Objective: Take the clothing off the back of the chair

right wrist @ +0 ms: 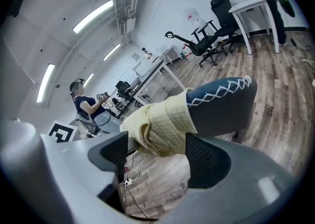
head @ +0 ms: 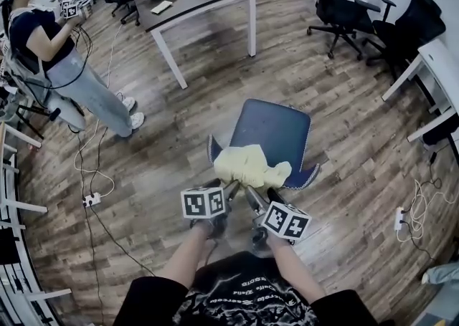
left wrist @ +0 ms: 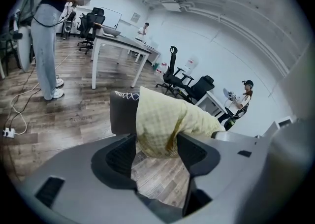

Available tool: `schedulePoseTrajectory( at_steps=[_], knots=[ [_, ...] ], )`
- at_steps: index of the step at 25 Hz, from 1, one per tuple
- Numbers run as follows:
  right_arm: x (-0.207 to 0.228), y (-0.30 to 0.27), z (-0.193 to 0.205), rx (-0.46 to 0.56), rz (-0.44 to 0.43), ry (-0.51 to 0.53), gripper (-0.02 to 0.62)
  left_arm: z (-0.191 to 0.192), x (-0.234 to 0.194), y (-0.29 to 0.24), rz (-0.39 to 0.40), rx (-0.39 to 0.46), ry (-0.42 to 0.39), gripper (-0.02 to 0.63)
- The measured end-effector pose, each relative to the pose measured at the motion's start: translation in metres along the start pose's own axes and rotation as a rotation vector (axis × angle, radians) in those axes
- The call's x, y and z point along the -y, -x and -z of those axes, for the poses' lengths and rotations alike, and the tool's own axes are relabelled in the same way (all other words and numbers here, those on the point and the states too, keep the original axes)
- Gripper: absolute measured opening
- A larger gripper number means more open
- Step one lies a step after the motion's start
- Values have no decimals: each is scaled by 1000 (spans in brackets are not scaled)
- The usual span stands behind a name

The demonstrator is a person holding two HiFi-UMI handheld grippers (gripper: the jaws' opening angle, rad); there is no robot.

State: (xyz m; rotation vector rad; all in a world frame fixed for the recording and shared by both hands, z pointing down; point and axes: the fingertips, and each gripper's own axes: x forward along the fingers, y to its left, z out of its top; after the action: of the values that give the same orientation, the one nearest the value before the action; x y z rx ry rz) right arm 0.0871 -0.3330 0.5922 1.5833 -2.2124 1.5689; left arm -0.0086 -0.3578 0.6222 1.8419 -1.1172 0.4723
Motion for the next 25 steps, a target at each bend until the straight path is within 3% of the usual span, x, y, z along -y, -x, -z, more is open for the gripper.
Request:
schedulePoseTrajectory(
  at_steps=[2, 10, 13, 16, 19, 25],
  knots=[
    [6, -6, -1, -5, 18, -32, 353, -1, 0, -3, 3, -10, -3, 249],
    [8, -19, -4, -45, 31, 2, 353, -4, 5, -9, 47, -35, -34, 244],
    [9, -20, -4, -64, 50, 2, 340, -8, 10, -13, 51, -43, -58, 211],
    [4, -25, -2, -91, 23, -19, 291, -8, 20, -18, 82, -74, -77, 93],
    [-4, -29, 0, -128, -31, -32, 208, -4, 22, -19, 100, -104, -79, 69],
    [-18, -27, 6, -164, -19, 185, 80, 3, 23, -13, 75, -128, -130, 37]
  ],
)
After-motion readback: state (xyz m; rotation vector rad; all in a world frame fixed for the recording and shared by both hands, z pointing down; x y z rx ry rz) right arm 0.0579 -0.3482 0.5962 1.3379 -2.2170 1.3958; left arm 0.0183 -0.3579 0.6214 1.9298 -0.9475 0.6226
